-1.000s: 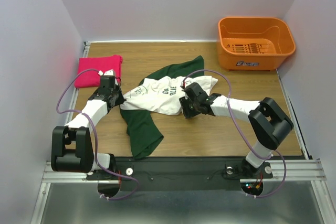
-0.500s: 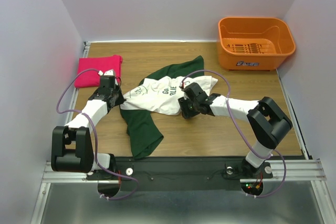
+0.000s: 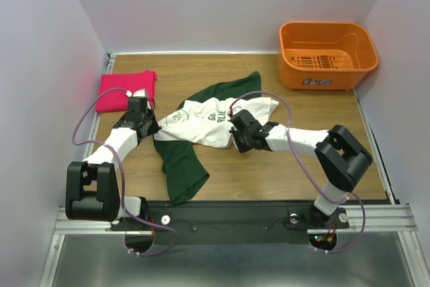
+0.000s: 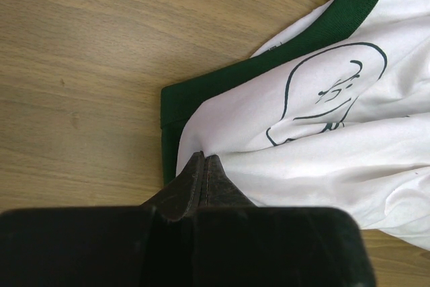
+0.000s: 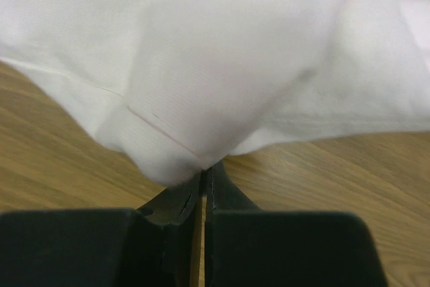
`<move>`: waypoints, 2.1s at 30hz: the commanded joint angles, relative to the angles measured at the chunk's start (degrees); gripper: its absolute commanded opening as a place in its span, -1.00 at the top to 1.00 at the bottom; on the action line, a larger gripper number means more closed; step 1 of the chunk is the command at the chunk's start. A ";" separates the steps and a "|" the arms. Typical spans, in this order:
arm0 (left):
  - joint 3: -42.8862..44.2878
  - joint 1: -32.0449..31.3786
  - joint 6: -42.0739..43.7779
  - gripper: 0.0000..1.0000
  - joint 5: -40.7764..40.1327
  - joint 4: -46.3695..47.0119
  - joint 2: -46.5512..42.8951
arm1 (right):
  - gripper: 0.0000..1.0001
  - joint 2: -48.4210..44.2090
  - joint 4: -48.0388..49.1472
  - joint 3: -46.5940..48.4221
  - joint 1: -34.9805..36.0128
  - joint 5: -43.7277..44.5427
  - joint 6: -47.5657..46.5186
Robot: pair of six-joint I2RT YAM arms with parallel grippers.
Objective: Fold and stack the t-shirts
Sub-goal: Flatten the tshirt out
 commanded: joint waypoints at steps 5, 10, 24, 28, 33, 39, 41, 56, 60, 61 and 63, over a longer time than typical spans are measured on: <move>1.26 0.43 1.78 1.00 -2.97 -1.14 0.68 | 0.99 -10.24 -14.02 1.65 0.36 28.78 -9.51; 2.50 3.23 2.40 1.00 -7.28 -1.93 0.24 | 0.90 -19.83 -20.44 0.95 0.36 41.74 -12.43; 1.53 10.18 2.40 0.22 -4.48 -1.84 -7.38 | 0.00 -24.68 -26.62 6.29 0.09 20.25 0.38; 1.79 7.65 1.17 -0.27 -1.40 -4.12 -14.07 | 0.00 -20.38 -20.75 5.87 0.01 15.48 6.37; 3.11 -6.55 -0.67 -0.37 -1.48 -5.19 -20.06 | 0.08 -14.24 -14.40 6.48 -5.51 8.72 8.49; 1.98 -16.71 -6.82 -0.39 -2.36 -5.54 -15.32 | 0.18 -10.09 -8.86 8.06 -12.47 -4.11 7.52; 0.57 -16.62 -10.25 -0.44 -4.64 -5.28 -14.44 | 0.14 -8.77 -7.54 8.06 -13.00 -5.96 8.13; -6.73 -8.81 -13.51 -0.75 -7.64 -5.54 -16.02 | -0.08 -2.27 9.07 -2.92 -16.08 -18.62 19.91; -6.91 -7.57 -13.33 -0.72 -6.67 -3.34 -11.56 | 0.02 -0.60 11.27 -3.71 -16.08 -20.81 20.26; -6.82 -7.48 -13.25 -0.70 -6.32 -2.99 -10.49 | 0.10 -0.33 11.88 -3.80 -16.08 -20.91 20.18; -6.64 -7.48 -13.25 -0.68 -4.74 -1.59 -7.25 | 0.27 -0.07 12.32 -3.89 -16.25 -20.91 19.83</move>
